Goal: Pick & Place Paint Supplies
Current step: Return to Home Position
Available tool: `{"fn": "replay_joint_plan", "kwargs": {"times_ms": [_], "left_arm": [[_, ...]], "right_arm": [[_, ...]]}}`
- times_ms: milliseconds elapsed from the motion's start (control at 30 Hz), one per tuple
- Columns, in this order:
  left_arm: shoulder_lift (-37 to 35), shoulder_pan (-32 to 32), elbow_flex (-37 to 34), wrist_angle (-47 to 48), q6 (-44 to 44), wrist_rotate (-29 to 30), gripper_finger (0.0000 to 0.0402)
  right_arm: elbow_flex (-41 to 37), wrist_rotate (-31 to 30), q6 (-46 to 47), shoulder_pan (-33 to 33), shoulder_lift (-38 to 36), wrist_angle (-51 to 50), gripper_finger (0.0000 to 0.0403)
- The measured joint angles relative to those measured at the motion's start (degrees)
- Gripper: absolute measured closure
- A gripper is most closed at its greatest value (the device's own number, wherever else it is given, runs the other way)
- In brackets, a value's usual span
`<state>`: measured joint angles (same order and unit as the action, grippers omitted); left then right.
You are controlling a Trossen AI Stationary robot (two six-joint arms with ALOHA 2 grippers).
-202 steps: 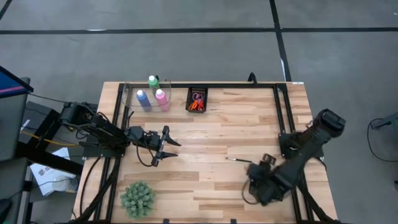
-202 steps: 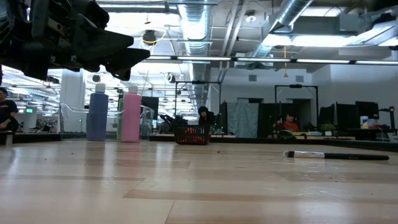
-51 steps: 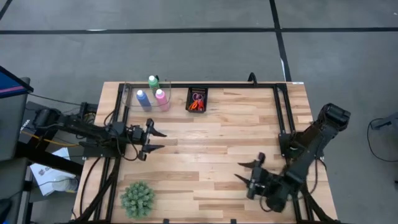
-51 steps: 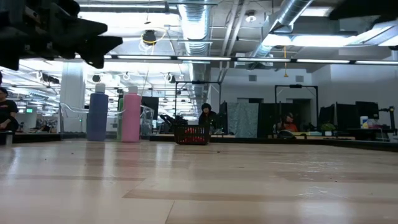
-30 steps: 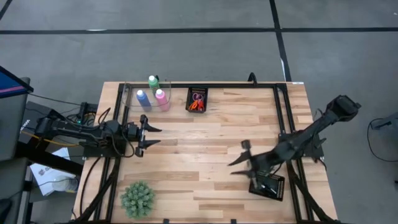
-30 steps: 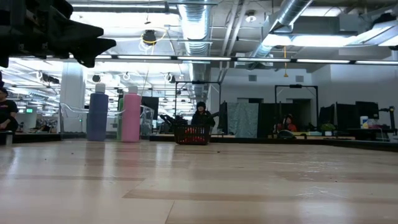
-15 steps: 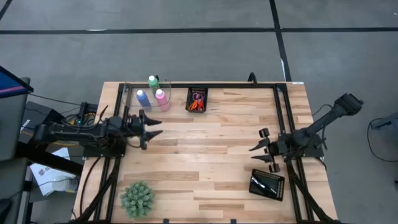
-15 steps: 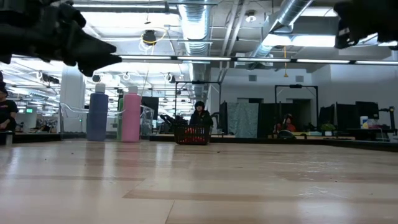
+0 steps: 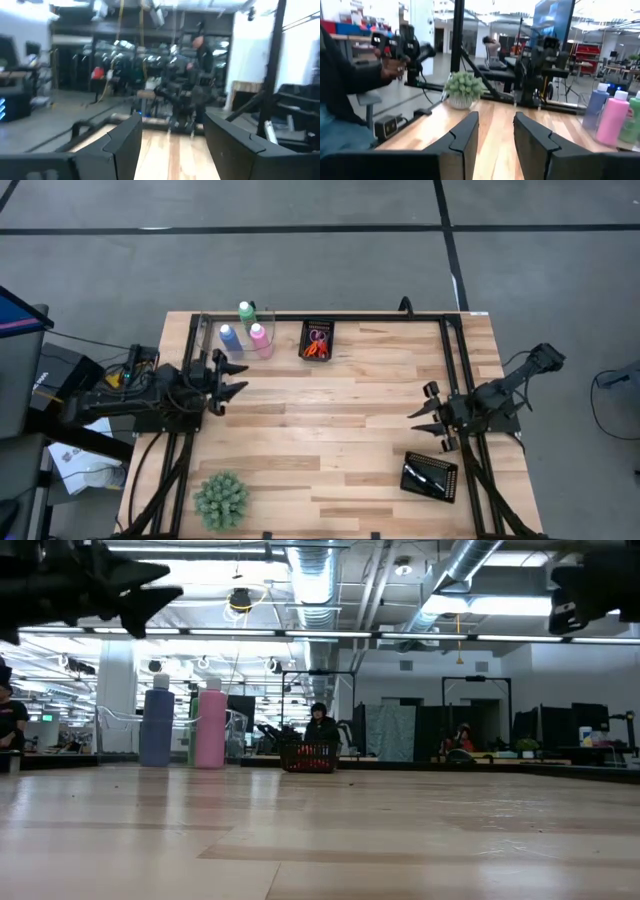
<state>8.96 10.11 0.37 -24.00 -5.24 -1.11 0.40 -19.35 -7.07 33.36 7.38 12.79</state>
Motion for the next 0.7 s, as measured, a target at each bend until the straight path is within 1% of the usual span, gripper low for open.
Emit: {"fn": "replay_joint_plan", "kwargs": {"times_ms": [100, 233, 300, 400, 500, 700], "left_arm": [[-4.9, -0.1, 0.0, 6.4, -1.8, 2.2, 0.0198], [-8.7, -1.5, 0.0, 11.5, -2.5, 2.2, 0.0198], [-8.9, -2.3, 0.0, 15.4, -2.0, 2.4, 0.0198], [-8.9, -2.9, 0.1, 22.7, -0.9, 5.4, 0.0198], [-8.3, -3.1, 0.1, 22.4, 0.8, 5.3, 0.0205], [-8.1, -3.1, 0.1, 22.8, 4.0, 3.8, 0.0236]], "right_arm": [[0.0, 0.0, 0.3, 0.0, -2.4, -1.4, 0.0292], [0.0, 0.0, 0.2, 0.0, -4.3, -4.3, 0.0292], [0.0, 0.0, 0.6, 0.0, -4.6, -6.3, 0.0292], [0.0, -0.1, 1.2, 0.0, -4.8, -8.8, 0.0292], [-0.1, -0.2, 0.4, 0.0, -4.8, -9.1, 0.0292], [-0.1, -0.2, -0.3, -0.1, -4.8, -9.1, 0.0292]]}}
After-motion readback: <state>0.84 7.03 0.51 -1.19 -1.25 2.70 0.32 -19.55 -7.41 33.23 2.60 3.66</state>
